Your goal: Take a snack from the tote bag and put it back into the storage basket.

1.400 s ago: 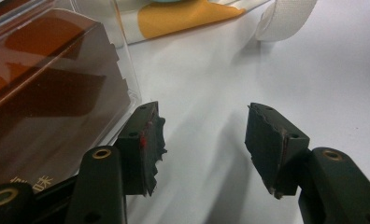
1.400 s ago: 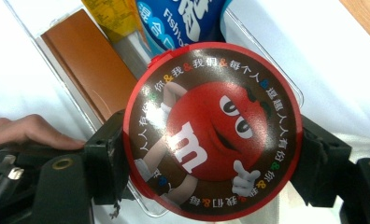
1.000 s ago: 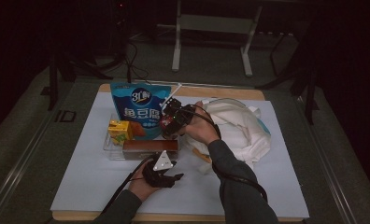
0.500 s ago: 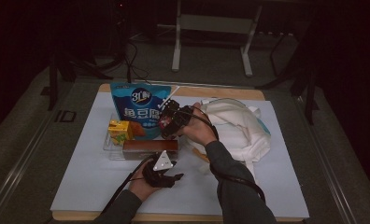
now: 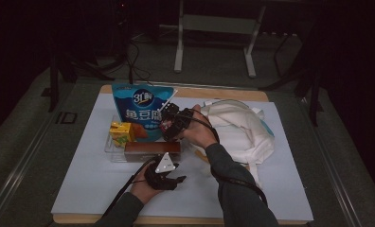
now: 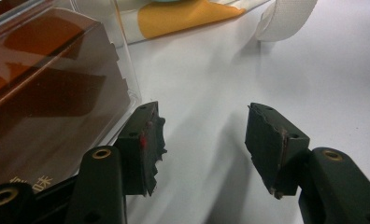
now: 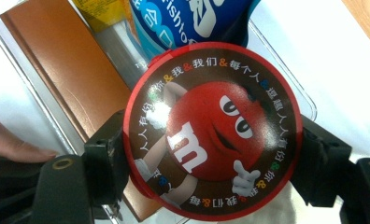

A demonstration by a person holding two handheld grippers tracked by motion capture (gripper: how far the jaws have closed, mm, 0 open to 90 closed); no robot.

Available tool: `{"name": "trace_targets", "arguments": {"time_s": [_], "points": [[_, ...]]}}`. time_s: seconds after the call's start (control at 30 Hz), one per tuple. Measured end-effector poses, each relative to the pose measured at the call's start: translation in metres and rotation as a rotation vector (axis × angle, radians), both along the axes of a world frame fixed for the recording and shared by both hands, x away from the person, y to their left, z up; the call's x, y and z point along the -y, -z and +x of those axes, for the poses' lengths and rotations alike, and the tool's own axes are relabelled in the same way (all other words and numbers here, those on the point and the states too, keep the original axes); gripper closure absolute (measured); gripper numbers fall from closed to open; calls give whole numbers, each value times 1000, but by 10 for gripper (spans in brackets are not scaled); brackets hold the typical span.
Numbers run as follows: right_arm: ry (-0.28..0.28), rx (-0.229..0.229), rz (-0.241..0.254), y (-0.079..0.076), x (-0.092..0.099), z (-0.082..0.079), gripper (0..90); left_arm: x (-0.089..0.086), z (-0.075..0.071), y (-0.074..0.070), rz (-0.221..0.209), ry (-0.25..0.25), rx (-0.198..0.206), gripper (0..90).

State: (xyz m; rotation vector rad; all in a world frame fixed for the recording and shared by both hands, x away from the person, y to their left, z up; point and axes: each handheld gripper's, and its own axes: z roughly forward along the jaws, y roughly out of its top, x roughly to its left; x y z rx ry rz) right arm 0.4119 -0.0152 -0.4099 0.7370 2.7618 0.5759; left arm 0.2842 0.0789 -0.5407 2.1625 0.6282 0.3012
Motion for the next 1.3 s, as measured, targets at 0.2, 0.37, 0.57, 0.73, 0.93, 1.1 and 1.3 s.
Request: {"name": "trace_targets", "arguments": {"time_s": [0.2, 0.37, 0.57, 0.73, 0.93, 1.1, 1.3], "points": [[-6, 15, -4, 3, -2, 0, 258, 0, 0, 0, 2, 1, 2, 451], [0, 31, 2, 5, -2, 1, 257, 0, 0, 0, 1, 1, 1, 451], [12, 40, 12, 6, -1, 2, 257, 0, 0, 0, 3, 0, 3, 451], [30, 52, 24, 7, -1, 3, 257, 0, 0, 0, 3, 1, 2, 451], [41, 59, 36, 9, 0, 4, 257, 0, 0, 0, 3, 2, 1, 451], [42, 58, 35, 12, 0, 4, 257, 0, 0, 0, 5, 3, 2, 451], [40, 44, 31, 17, 0, 5, 257, 0, 0, 0, 8, 4, 2, 450]]}}
